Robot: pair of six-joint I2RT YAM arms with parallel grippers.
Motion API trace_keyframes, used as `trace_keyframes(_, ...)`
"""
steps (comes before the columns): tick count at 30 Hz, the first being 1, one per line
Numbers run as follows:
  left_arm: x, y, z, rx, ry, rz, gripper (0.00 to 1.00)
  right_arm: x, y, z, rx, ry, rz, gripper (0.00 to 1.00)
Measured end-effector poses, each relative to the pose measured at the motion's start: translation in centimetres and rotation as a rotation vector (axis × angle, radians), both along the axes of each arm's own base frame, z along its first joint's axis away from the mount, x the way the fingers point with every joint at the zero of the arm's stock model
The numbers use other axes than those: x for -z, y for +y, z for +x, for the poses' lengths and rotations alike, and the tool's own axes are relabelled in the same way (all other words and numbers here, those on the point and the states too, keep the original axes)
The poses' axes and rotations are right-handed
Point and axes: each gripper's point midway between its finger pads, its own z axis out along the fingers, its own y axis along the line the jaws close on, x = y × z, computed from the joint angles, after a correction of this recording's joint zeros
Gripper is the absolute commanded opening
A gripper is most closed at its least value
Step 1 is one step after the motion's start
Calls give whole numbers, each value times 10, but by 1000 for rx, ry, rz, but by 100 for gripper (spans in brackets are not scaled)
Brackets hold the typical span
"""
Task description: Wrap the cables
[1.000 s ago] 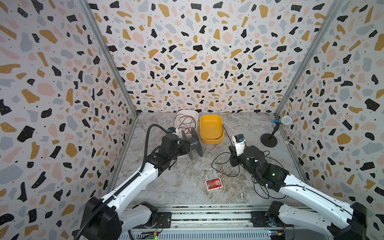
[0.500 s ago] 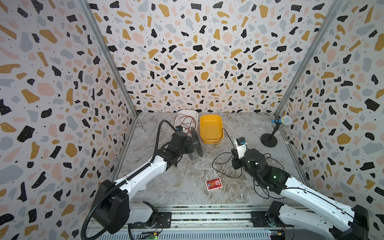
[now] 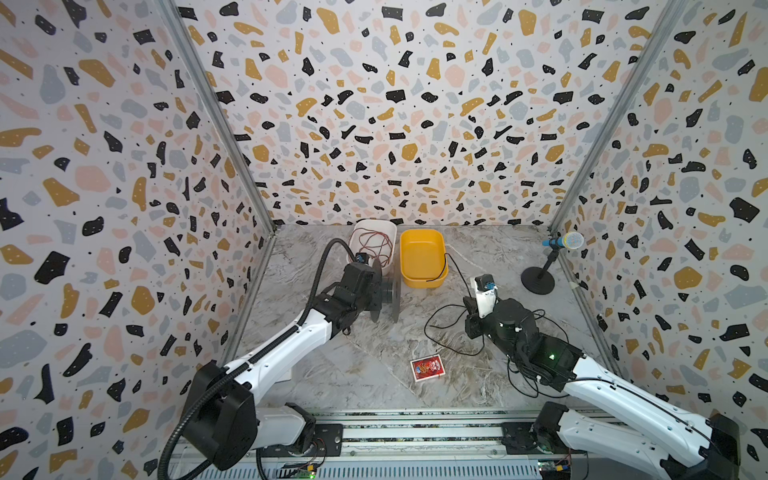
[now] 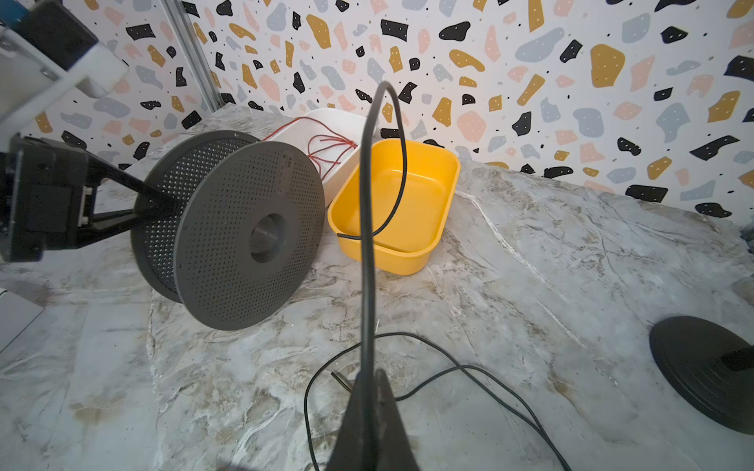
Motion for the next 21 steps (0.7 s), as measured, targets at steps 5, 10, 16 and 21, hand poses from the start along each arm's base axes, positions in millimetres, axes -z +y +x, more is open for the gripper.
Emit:
trace_keyframes(5,0,3,-13,78,14,60,9,-2,3,0,-12,-7,16,0)
trace_keyframes(10,4,4,-22,146,31,110,15,-3,5,0,-22,-11,26,0)
trace_keyframes(16,8,4,-26,184,45,141,38,1,9,0,-35,1,21,0)
trace_keyframes(21,6,5,-25,183,39,151,52,1,10,0,-39,2,22,0)
